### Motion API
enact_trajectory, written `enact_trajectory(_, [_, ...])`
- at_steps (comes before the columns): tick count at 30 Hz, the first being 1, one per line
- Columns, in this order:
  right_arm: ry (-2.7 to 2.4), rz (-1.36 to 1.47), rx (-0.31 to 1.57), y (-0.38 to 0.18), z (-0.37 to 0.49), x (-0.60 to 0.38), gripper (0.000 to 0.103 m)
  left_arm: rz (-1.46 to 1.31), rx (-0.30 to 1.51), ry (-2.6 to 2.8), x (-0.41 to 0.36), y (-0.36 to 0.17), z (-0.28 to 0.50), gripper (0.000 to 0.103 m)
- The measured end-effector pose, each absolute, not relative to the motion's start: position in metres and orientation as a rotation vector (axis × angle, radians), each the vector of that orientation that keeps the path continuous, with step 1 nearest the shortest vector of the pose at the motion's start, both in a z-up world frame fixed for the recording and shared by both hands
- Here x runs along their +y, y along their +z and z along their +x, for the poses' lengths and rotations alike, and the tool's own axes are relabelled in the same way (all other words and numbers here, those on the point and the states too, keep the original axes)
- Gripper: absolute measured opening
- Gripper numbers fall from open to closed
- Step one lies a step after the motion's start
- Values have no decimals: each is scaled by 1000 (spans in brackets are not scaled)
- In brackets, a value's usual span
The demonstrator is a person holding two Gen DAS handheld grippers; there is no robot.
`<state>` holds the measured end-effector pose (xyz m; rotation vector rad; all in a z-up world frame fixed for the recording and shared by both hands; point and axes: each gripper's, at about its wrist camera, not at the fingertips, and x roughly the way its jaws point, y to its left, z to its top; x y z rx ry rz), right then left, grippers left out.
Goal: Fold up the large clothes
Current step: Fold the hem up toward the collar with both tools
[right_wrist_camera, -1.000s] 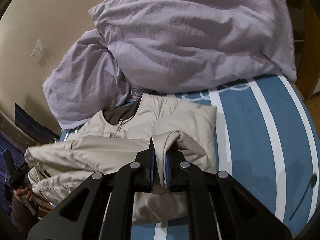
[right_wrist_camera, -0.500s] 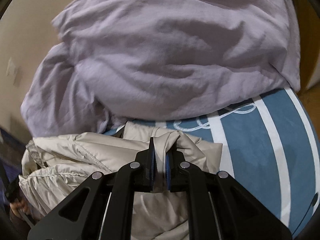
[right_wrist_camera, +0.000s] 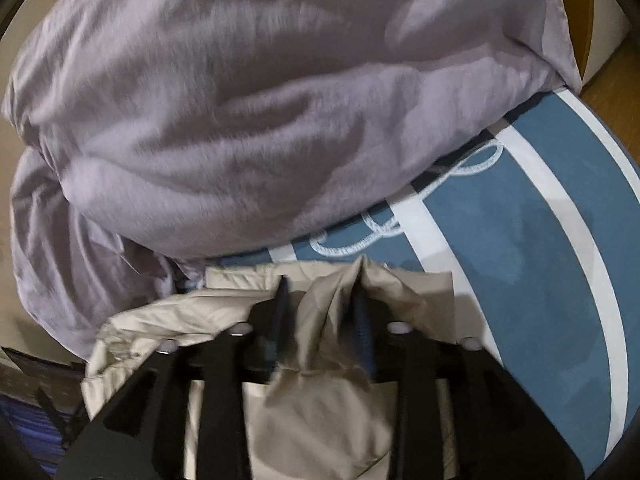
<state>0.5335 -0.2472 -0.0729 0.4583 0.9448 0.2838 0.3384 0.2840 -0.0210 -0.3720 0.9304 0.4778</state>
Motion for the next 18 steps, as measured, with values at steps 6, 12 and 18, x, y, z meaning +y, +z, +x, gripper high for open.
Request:
enact_trajectory(6, [323,399,863,-37,522,-242,59,-262,829,523,286,9,347,86])
enact_trajectory(12, [547,252,888,-28,497,-175,59,-228,798,453,276,33,353,86])
enact_trajectory(18, [703,115,963,-45,477,-106,59,-242,820,293,233,32,360,86])
